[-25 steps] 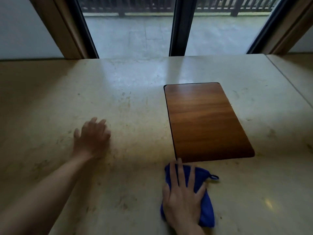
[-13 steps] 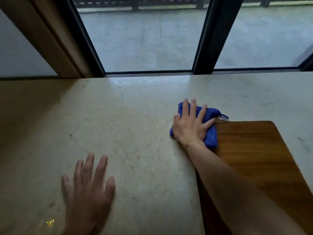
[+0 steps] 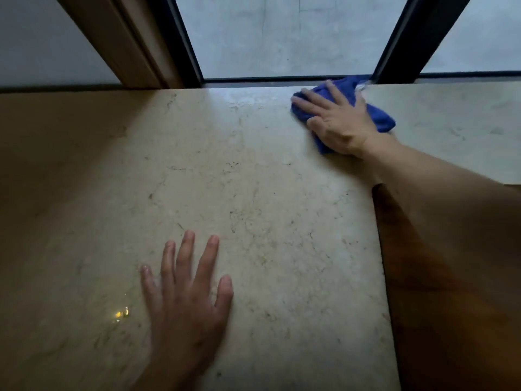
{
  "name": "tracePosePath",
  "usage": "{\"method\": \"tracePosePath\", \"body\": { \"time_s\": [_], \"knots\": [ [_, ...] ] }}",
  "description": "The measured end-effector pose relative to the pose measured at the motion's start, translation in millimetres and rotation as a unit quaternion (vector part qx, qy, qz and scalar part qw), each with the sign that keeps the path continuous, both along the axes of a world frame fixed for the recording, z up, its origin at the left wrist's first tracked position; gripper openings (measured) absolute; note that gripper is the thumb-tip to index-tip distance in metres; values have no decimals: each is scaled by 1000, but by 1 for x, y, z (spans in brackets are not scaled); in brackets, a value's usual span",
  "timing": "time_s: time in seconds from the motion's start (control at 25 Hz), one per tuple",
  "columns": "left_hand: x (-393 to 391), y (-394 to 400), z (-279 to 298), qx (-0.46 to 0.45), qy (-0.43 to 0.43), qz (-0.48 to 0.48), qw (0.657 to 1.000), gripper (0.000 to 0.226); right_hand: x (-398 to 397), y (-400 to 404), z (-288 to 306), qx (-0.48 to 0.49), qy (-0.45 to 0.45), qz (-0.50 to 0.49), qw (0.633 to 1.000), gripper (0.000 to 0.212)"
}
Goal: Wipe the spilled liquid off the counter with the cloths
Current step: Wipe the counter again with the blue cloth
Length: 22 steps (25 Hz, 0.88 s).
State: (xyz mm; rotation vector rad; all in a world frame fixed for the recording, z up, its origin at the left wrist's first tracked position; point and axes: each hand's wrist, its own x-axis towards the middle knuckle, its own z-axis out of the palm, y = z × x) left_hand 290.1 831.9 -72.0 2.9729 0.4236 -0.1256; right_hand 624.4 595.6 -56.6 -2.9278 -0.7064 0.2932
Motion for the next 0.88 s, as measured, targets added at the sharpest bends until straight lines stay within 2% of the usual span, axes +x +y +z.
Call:
{"method": "tracePosePath", "body": {
  "time_s": [0.08, 0.16, 0.28, 0.36, 0.52, 0.64, 0.72, 0.88],
  "knots": [
    [-1, -1, 3, -11, 8, 10, 1000, 64, -43, 6, -4, -16, -14, 31, 999, 54],
    [-2, -2, 4, -17, 7, 8, 1000, 63, -91, 10, -8, -4, -41, 0, 999, 55],
    [-1, 1, 3, -17, -6, 1, 1000, 62, -164, 13, -5, -4, -13, -10, 1000, 54],
    [-5, 0, 1, -21, -19, -5, 1000, 61, -231, 10, -3, -4, -3, 5, 1000, 54],
    [-8, 5, 2, -57, -34, -21, 998, 60, -391, 2, -7, -21, -39, 24, 999, 54],
    [-27, 20, 9, -17, -14, -135, 991, 55, -492, -15, -11, -34, -25, -17, 999, 57],
    [-57, 39, 18, 22, -27, -199, 979, 59, -553, -18, -6, -28, -32, -61, 997, 60],
    [-100, 91, 26, 22, 1, -193, 981, 67, -649, -2, 2, -59, -10, -137, 989, 64]
  ]
}}
